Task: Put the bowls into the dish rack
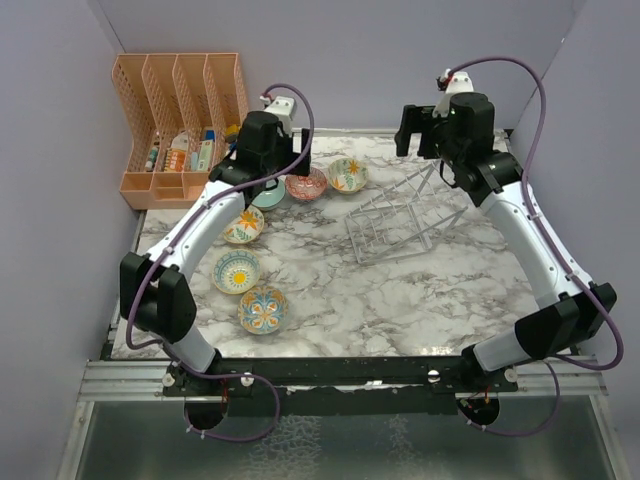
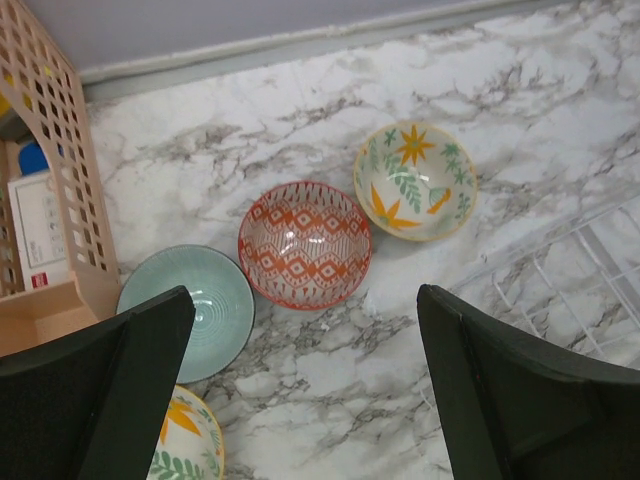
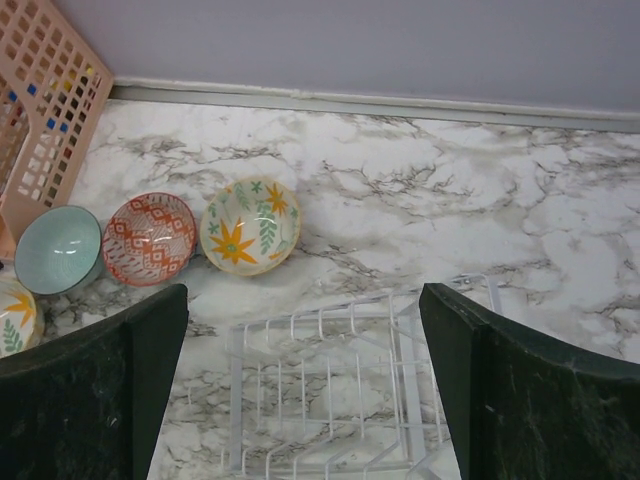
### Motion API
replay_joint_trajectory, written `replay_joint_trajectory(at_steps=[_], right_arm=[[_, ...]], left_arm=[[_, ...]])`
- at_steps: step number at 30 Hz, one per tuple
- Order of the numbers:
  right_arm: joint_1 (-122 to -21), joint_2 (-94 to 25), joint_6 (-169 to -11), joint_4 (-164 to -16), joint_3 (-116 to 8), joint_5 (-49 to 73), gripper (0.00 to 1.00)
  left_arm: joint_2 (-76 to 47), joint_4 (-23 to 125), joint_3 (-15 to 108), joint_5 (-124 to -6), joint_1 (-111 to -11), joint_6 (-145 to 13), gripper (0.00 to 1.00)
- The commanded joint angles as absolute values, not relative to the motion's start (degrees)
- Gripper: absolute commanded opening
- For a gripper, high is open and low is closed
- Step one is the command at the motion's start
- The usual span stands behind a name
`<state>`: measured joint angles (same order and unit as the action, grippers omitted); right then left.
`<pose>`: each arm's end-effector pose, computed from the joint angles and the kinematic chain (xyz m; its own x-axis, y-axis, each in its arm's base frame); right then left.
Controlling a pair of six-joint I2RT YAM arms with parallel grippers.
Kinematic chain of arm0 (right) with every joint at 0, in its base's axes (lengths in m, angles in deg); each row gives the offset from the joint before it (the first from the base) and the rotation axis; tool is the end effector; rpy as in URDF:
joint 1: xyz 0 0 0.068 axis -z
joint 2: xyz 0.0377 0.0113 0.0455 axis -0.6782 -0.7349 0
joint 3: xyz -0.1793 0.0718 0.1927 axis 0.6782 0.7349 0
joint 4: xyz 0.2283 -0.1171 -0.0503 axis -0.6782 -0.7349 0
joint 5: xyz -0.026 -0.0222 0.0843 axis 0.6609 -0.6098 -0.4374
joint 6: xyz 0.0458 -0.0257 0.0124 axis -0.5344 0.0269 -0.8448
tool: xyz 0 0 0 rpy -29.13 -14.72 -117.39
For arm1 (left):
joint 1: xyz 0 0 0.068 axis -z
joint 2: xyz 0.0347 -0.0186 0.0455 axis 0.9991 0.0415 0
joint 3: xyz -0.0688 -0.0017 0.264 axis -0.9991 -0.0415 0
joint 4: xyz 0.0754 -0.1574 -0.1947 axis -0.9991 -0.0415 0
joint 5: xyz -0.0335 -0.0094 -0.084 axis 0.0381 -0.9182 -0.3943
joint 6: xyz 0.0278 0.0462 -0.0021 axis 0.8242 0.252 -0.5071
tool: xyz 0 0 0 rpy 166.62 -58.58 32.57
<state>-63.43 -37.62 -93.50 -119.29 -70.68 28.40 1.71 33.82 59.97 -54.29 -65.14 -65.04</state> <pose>0.3111 0.1120 0.4277 -0.3874 0.0427 -0.9209 -0.1574 0.9812 0.1117 0.3507 -0.1436 0.3718 -0.3903 -0.0320 -0.9201 0.2834 0.9467 -0.1531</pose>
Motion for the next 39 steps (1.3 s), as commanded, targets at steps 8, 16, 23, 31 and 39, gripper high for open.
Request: replay_joint_trajectory(at_steps=[8,16,23,31,39], right_arm=[[-59.8,-37.4,-96.4,-119.8,-67.1,26.3,0.99],[-59.8,-39.1,-96.9,-119.5,-67.2,25.1,0.99],[-59.7,-39.2,-96.7,-119.4,-66.7,25.4,0.99],[-59.3,-38.6,-95.9,-119.3,-66.1,26.9,0.99],[-59.1,-39.3,-96.1,-119.1,-66.4,26.6,0.99]], left_arm=[[-3.7,33.6,41.7,-42.5,-64.0,-72.5,0.87],[-1.7,38.2,33.1,-43.5,-64.3,-63.6,0.84],[4.4,38.8,34.5,-42.3,-65.5,-60.5,0.68],[6.1,37.6,34.7,-38.7,-65.8,-61.7,0.63],[7.1,37.4,34.4,-36.8,-65.9,-62.5,0.39]])
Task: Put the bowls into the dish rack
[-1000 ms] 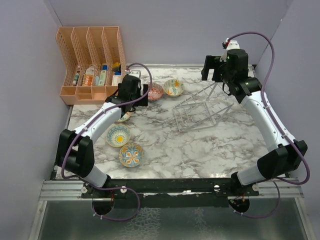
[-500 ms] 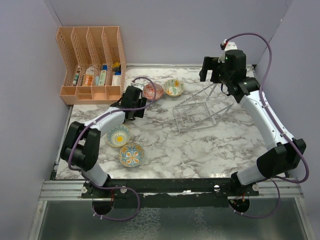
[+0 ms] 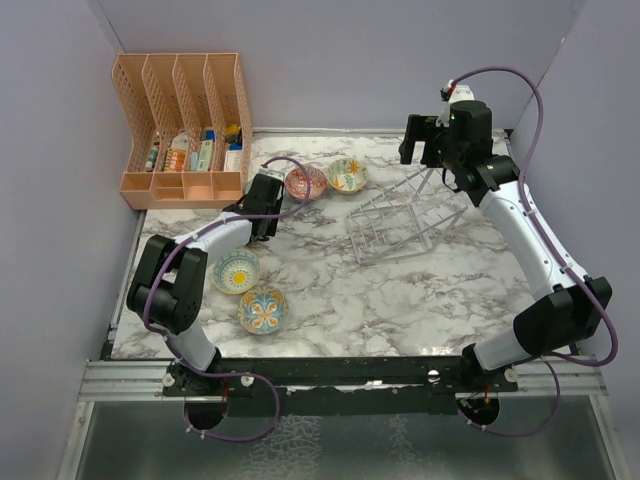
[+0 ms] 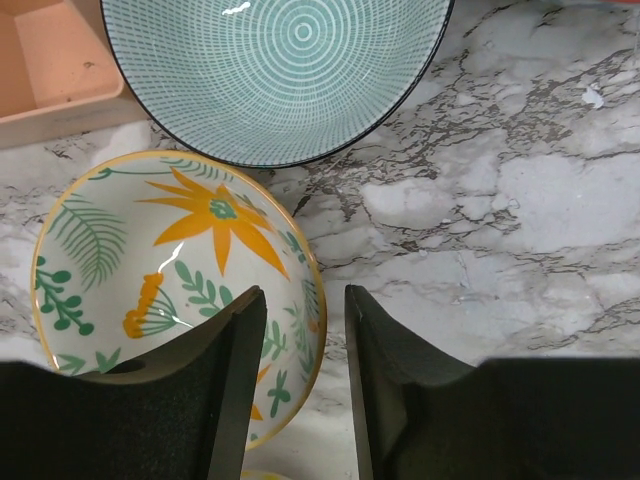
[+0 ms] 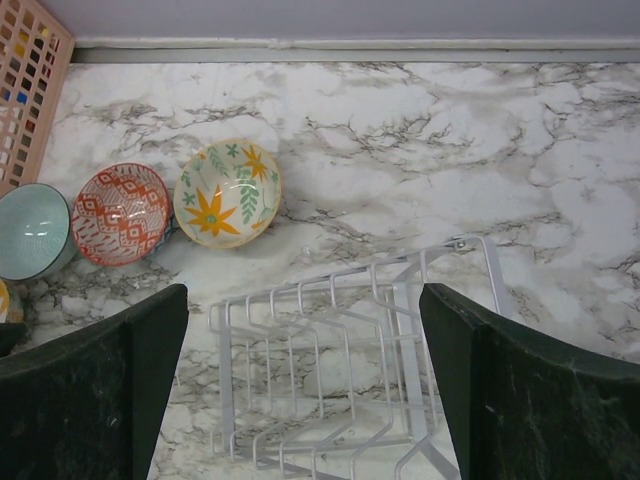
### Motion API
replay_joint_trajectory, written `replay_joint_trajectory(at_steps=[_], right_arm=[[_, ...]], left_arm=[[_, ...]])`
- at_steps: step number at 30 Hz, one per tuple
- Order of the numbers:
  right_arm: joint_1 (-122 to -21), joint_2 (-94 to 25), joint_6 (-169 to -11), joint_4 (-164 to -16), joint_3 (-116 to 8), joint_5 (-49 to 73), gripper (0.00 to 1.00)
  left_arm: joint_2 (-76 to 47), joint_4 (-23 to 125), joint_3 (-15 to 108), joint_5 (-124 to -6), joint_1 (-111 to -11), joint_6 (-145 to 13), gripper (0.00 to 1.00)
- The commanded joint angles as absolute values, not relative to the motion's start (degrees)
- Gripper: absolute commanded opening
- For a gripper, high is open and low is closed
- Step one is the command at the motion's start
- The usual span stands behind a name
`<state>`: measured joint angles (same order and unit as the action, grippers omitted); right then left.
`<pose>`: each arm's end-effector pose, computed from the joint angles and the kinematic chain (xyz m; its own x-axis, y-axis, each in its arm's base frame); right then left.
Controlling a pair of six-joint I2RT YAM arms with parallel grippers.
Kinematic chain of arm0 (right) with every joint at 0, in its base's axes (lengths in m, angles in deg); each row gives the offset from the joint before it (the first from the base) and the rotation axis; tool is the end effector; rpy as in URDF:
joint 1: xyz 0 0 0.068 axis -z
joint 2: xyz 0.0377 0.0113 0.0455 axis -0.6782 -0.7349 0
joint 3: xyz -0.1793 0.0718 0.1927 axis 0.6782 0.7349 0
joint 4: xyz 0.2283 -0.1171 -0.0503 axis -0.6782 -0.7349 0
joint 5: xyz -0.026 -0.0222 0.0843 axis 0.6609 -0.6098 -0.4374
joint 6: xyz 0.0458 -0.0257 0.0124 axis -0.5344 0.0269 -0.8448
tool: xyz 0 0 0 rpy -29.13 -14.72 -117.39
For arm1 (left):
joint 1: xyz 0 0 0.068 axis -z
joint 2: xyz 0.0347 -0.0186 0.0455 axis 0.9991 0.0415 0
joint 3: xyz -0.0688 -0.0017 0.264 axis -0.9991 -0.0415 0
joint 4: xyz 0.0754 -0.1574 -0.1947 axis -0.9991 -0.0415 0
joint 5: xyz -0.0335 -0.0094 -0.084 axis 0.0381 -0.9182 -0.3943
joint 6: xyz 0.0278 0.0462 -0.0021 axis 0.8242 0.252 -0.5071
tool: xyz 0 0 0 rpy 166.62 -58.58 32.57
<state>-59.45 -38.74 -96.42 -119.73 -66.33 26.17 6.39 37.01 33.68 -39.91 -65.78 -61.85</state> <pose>0.3256 0.0938 0.3951 -0.4838 0.0920 -0.8704 -0.0878 0.9843 0.1529 0.3297 -0.1212 0.1949 -0.7169 0.1594 -0.6787 0.0942 0.9867 0.1323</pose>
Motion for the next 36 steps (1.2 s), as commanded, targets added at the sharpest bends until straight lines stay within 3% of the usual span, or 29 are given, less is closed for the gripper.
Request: replay_joint_trajectory(at_steps=[1,14,23,27,36], right_arm=[[-59.1,-39.3,-96.1,-119.1,-66.5,26.6,0.99],[-59.1,-39.4,-96.5,-119.2,-66.4,25.9,0.99],[-59.1,-38.8,-96.3,-119.5,-66.6,26.6,0.99],[-59.1,-38.5,-96.1,-119.5,-66.4,27.1,0.99],[-59.1,-37.7,-95.9,-119.3,-65.7,27.6,0.99]], left_arm=[[7.1,37.5,34.2,-36.4,-65.9,-62.6,0.39],[9.9,39.8,31.0,-34.8,-65.9,-61.8,0.37],[10.2,39.7,31.5,-34.4,-65.9,-61.8,0.2],[9.7,36.4,33.9,-32.8,-65.9,-62.8,0.0],[4.9,23.0,46.4,-31.8,-65.5,-67.3,0.0]])
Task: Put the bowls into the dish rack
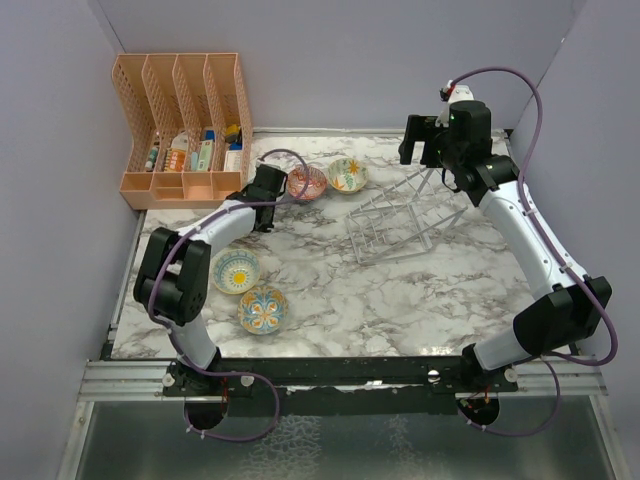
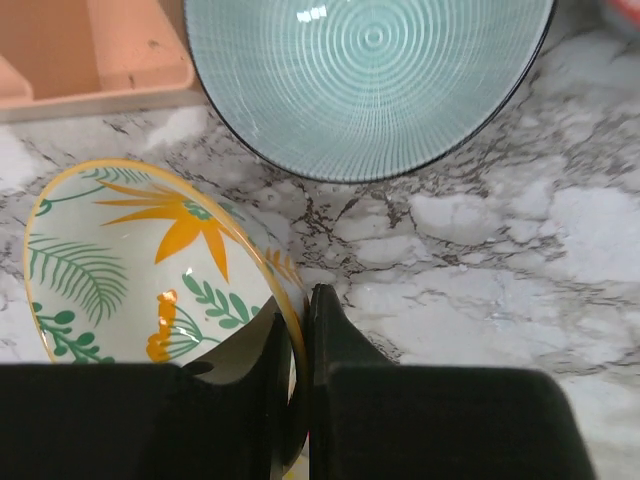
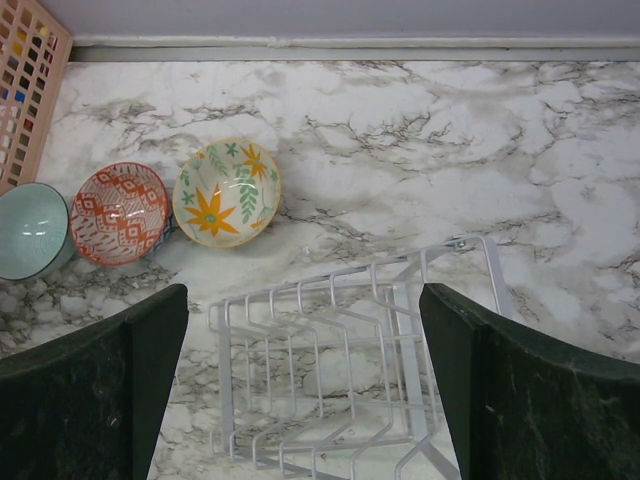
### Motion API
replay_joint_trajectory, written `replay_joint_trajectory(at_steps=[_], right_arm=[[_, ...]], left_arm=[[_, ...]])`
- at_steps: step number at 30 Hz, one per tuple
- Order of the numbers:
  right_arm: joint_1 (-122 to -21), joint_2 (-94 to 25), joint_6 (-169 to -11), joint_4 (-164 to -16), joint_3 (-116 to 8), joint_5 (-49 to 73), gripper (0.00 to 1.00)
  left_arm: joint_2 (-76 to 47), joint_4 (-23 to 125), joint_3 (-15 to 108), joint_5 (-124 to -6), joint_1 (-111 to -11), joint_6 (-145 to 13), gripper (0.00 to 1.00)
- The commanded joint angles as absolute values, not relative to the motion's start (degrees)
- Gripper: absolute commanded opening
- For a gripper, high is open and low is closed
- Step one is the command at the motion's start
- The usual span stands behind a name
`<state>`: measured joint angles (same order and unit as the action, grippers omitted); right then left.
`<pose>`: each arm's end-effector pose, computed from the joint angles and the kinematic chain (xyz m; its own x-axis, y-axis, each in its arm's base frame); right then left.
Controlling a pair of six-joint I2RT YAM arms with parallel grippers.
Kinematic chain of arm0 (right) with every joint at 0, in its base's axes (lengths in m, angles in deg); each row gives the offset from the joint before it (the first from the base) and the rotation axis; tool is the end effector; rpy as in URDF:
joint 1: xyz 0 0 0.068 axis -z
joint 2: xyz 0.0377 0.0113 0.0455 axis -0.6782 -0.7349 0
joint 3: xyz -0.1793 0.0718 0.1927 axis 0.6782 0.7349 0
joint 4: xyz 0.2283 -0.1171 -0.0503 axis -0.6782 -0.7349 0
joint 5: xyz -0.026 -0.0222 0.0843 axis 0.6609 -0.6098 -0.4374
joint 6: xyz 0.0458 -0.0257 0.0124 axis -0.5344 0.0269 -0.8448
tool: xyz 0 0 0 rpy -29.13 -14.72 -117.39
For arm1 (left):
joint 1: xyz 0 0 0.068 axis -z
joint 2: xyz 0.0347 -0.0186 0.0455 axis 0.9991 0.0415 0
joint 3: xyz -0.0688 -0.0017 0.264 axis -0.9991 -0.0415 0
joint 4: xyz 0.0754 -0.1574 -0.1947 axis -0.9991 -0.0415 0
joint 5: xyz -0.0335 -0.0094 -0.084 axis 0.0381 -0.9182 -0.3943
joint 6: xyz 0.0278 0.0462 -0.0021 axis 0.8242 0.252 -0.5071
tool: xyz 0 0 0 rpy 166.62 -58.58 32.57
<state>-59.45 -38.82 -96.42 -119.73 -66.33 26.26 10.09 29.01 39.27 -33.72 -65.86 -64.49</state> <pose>0.3260 0.0939 0.3947 -0.4846 0.0917 -0.8699 -0.0863 0.9846 0.1519 0.3407 -0.1211 0.1942 -0.7730 0.1404 -0.6187 0.0046 0.9764 0.2157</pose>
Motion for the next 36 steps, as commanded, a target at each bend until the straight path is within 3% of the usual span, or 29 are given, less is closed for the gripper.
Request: replay_joint_trajectory(at_steps=[1,5,9,14,18,23,36], right_arm=[[-59.1,-37.6,-95.9,-119.2,-65.6,27.6,0.99],[-59.1,-37.7,-95.4,-119.2,-65.6,28.9,0.99],[-58.7,-38.2,-95.1,-119.7,-66.7,29.9,0.99],[-58.0,-39.2,-95.4,-120.6,-69.2,28.8,0.99],[-57.7,-40.1,-96.3,-120.9,-70.7,27.5,0.99],[-57.3,-40.0,-97.7,-120.1,-69.7,24.6,0.99],[-50.3,-36.7,-102.3,-119.0,-65.7,15.9,0.99]], left_arm=[[4.0,22.1,48.3,-31.7,-65.0,-67.5,0.0],[1.5,19.2,57.0,-32.5,-62.3,-68.3,0.0],[-1.2,21.8,60.5,-44.5,-61.8,-73.9,0.0],[-7.5,39.3,51.8,-63.2,-61.9,-90.0,0.0],[-10.2,58.0,41.7,-70.5,-61.9,-108.0,0.0],[-11.0,85.5,27.7,-70.4,-60.8,-129.0,0.0],[0.0,118.6,19.0,-59.4,-51.7,-147.3,0.0]])
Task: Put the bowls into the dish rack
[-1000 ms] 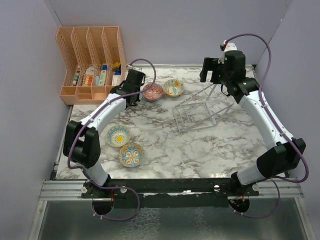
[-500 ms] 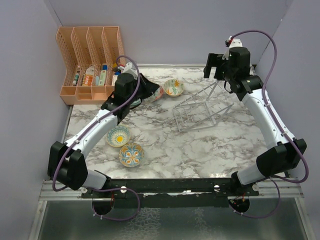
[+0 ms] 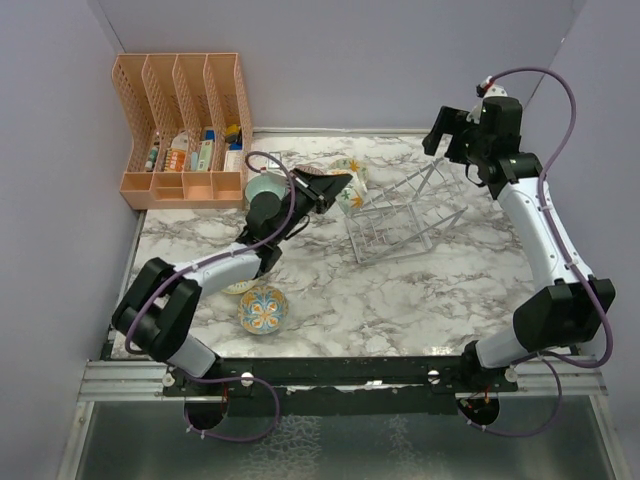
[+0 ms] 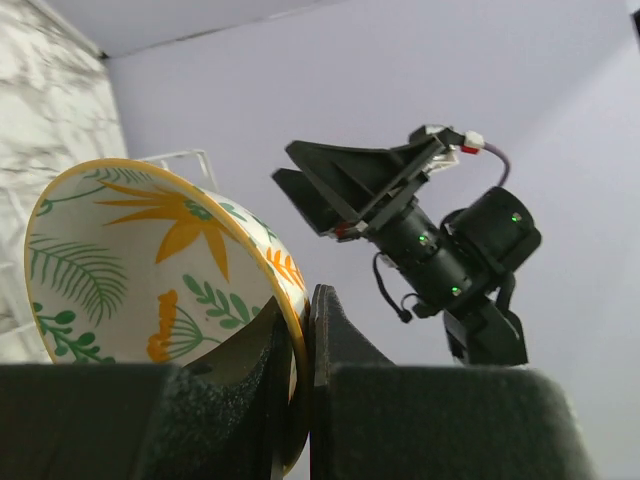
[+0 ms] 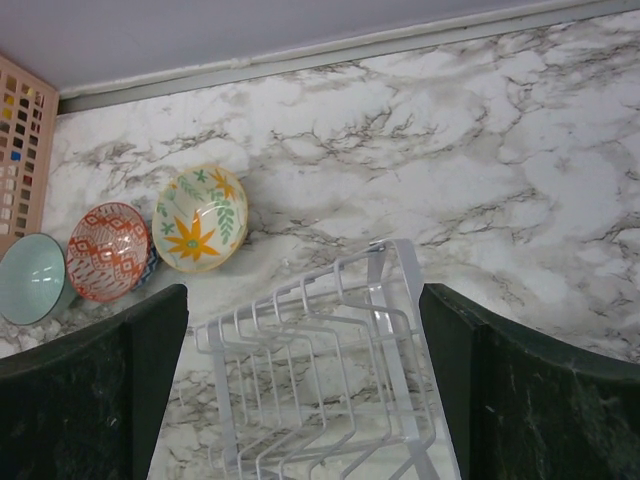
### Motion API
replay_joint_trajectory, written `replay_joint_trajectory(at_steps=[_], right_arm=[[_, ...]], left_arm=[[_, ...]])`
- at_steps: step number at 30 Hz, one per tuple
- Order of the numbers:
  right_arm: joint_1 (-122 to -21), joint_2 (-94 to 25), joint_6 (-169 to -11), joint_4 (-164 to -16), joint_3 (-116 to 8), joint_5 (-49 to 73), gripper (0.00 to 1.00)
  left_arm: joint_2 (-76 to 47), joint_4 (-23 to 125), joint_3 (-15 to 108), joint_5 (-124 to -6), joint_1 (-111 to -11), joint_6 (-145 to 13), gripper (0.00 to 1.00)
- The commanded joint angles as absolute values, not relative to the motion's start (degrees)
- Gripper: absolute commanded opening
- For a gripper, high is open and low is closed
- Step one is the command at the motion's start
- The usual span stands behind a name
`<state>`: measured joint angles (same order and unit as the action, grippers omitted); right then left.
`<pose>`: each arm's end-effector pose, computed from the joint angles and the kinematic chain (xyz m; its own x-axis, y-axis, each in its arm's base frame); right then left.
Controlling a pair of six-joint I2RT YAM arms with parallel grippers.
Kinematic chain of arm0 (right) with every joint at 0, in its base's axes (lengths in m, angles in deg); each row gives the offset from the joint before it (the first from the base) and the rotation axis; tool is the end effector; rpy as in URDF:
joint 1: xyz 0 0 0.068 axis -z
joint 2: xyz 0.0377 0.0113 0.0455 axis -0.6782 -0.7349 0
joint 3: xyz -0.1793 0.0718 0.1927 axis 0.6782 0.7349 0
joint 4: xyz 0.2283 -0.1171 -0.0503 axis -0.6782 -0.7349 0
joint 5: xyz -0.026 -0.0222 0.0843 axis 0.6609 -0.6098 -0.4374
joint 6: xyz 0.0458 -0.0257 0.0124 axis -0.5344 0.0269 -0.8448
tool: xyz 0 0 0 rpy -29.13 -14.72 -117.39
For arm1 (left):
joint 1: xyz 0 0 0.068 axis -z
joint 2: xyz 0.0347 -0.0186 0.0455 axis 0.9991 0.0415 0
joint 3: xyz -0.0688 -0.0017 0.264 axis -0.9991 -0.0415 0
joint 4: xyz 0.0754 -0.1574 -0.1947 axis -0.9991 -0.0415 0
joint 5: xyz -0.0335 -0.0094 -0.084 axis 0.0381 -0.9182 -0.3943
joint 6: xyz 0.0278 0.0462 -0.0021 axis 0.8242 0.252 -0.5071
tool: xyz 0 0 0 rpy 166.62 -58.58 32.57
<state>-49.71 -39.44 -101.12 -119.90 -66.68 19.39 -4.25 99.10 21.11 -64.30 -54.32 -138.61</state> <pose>0.3396 0.0420 0.3929 -0.4927 0.2496 -0.8337 0.0209 0.9611 0.2754 0.2772 -0.1879 0.2907 -0.6340 -0.7622 -0.1309 0.2317 -0.0258 -0.9724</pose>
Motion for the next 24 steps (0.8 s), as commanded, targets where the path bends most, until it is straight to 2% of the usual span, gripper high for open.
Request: replay_joint_trajectory(at_steps=[1,12,24], right_arm=[[-50.2,-36.2,-102.0,-119.0,-65.4,16.2,0.99],[-50.1,-34.5,-100.6,-118.8,-63.1,17.6,0.99],[-50.2,-35.0,-100.5,-118.7,-62.7,17.0,0.99]], left_arm=[[1.5,121.1,18.2,-58.7,-51.2,-148.2,0.0],[19.4,143.0,17.1,-54.1,-46.5,-155.9,0.0],[27.6,148.9,16.5,-51.2,-46.4,-159.6,0.0]])
